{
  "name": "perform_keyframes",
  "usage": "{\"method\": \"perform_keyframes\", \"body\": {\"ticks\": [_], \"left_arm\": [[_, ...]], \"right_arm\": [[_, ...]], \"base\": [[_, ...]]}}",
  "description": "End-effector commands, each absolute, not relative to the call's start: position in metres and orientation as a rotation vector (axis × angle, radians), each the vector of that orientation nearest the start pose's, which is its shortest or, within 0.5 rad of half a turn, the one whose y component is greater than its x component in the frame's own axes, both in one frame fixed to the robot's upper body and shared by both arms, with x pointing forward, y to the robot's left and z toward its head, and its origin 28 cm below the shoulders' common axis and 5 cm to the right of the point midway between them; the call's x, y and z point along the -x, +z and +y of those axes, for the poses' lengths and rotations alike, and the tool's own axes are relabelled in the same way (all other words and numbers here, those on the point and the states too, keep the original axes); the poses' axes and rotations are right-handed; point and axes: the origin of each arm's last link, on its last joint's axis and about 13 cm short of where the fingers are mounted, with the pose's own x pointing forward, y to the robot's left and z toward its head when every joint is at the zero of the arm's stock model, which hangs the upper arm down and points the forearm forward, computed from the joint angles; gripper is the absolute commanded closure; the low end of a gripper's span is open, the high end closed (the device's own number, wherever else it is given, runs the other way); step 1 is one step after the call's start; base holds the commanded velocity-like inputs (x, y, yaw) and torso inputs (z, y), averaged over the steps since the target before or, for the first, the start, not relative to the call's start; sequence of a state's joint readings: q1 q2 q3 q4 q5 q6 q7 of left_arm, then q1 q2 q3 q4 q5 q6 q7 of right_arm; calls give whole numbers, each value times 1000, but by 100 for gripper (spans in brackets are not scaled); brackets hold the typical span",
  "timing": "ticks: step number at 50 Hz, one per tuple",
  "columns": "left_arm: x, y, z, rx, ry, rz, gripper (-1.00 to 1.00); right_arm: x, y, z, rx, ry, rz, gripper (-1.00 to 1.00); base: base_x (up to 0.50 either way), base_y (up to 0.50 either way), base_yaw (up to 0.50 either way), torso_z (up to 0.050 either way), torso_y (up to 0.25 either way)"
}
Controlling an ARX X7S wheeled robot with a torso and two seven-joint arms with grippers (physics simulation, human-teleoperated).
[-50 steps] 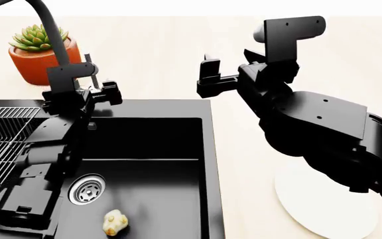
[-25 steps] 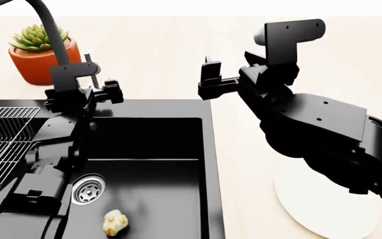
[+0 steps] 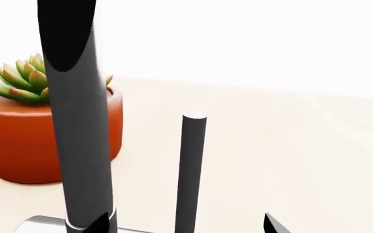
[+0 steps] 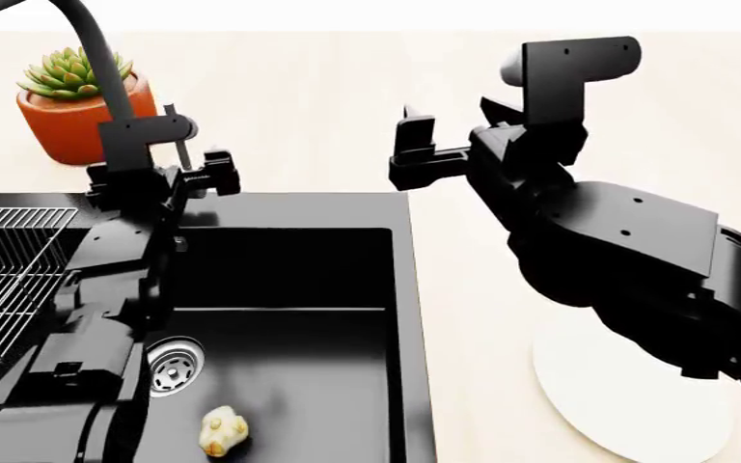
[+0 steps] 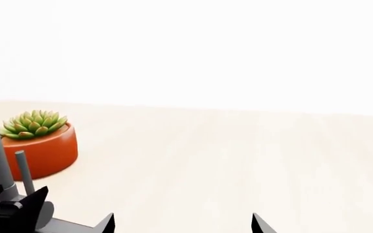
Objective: Pick the ginger from the counter and place it in the sink. Then turn on the sink faucet.
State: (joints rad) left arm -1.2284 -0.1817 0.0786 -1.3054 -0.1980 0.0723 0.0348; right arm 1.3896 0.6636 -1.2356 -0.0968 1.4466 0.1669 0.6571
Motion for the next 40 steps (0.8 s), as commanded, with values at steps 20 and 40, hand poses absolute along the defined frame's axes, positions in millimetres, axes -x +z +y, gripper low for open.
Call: {"method": "perform_keyframes", "body": {"ticks": [20, 40], "left_arm": [[-423, 166, 278, 85, 81, -137, -100], [-422, 161, 275, 105, 56, -119, -100]], "right_arm": [[-308, 253, -77, -34, 326, -24, -100], [-307, 252, -77, -34, 332, -19, -100]], "base": [[0, 0, 0, 0, -26], [0, 0, 0, 0, -40]]}}
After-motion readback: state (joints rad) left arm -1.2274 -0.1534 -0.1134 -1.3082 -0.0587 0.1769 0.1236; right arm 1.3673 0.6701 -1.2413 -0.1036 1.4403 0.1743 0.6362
